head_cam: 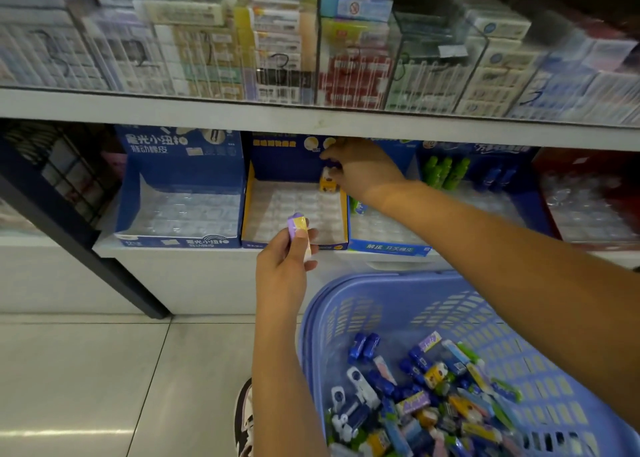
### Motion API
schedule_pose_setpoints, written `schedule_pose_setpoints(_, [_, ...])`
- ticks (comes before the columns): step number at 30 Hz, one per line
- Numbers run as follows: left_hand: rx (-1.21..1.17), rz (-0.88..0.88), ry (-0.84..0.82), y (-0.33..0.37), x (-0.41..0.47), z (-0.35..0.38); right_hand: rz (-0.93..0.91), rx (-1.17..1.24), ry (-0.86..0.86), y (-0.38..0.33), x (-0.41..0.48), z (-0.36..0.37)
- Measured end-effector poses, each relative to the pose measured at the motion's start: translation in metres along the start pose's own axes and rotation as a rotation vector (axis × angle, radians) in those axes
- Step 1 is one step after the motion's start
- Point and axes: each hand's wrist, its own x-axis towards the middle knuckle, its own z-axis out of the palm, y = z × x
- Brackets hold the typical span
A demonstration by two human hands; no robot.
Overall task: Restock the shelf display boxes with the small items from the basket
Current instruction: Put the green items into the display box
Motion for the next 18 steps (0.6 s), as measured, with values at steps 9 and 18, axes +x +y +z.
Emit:
schedule_pose_setpoints(9, [0.284,0.345,-0.040,0.012,-0.024,0.048,0.311,0.998,-0.050,0.004,-0.125,-0.012])
schedule_pose_setpoints(18, [0.491,0.379,-0.085,0.007,-0.027,0.100,0.371,0.957,0.191,0.059,-0.120,-0.030])
